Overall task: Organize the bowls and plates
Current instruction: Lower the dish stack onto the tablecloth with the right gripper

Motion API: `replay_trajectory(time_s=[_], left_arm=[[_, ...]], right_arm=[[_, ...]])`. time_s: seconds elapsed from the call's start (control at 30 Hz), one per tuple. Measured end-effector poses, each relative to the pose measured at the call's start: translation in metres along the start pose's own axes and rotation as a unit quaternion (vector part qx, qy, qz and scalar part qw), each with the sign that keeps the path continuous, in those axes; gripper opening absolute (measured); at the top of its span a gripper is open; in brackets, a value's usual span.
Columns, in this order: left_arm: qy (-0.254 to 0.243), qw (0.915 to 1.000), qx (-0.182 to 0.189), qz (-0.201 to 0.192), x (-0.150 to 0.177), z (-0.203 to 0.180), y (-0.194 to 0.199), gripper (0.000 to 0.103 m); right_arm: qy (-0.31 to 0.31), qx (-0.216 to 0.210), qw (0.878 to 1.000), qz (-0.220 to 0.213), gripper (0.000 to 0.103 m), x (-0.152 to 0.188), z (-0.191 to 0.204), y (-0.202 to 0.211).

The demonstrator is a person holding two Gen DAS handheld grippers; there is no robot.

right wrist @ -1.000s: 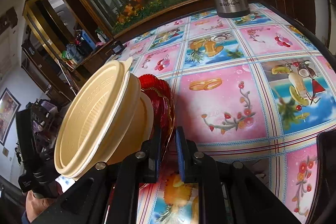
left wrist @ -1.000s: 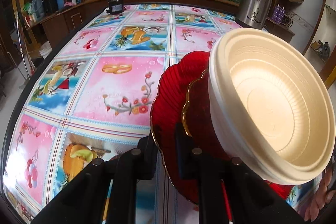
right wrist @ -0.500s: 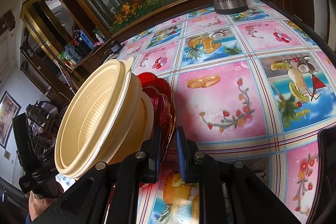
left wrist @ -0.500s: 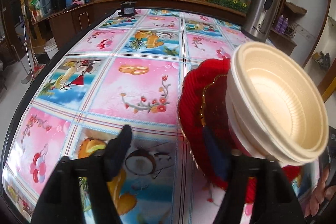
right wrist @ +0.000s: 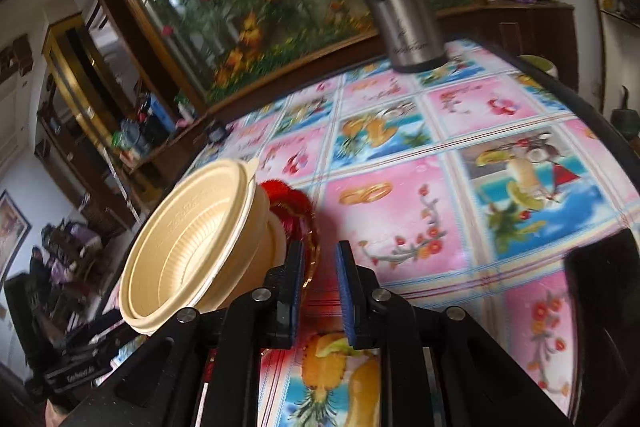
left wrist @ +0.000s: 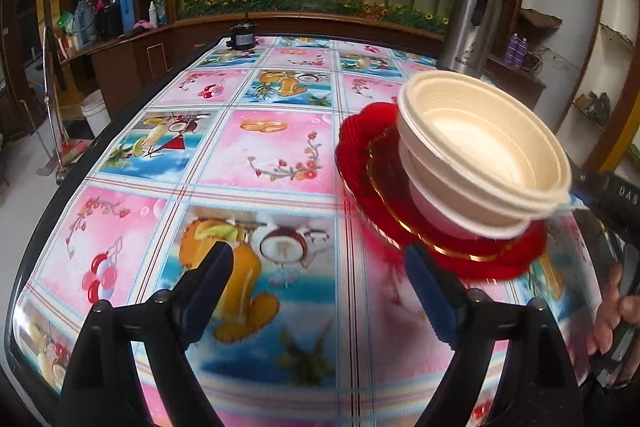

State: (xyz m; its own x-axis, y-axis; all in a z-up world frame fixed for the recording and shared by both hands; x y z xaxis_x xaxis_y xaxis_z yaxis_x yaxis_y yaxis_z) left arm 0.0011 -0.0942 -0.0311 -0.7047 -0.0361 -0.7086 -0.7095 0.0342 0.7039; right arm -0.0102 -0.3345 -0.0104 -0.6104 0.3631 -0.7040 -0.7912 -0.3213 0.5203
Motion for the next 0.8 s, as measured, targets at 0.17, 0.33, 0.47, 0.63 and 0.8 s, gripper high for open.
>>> replay_trajectory(time_s=[0.17, 0.33, 0.47, 0.63, 0.8], left_arm=[[-0.004, 0.9999, -0.003, -0.009, 0.008, -0.001, 0.004, 0.091], [-0.003, 0.9998, -0.009, -0.017, 0.009, 0.000, 0.007, 0.091], [-0.010, 0.9995, -0.021, -0.020, 0.010, -0.001, 0.008, 0.092], [-0.019, 0.9994, -0.026, -0.012, 0.012, -0.003, 0.004, 0.092], [-0.021, 0.9993, -0.023, 0.019, 0.017, -0.003, -0.006, 0.092]], right_arm=[[-0.001, 0.007, 1.000, -0.016, 0.043, 0.012, 0.000, 0.018], [0.002, -0.018, 1.000, 0.000, 0.045, 0.030, 0.013, 0.024], [-0.003, -0.027, 0.999, 0.024, 0.048, 0.040, 0.020, 0.014], [-0.008, -0.045, 0.996, 0.075, 0.048, 0.061, 0.031, -0.003], [-0.005, -0.050, 0.995, 0.086, 0.055, 0.067, 0.035, -0.007]])
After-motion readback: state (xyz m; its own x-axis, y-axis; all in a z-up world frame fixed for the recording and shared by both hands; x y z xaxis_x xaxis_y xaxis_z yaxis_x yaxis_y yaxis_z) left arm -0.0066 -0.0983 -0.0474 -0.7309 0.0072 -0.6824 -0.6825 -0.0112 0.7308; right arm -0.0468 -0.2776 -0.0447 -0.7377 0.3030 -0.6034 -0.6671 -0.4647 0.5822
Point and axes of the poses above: each gripper's, at about its wrist camera, not at the fingertips, and y roughly against the way its jaws point, z to its left, x to its underside, the point moved 10 cm from there along -y, roughly the way its jaws point, and after that the axes turned 3 degrees about -x, right-handed, at the moved point
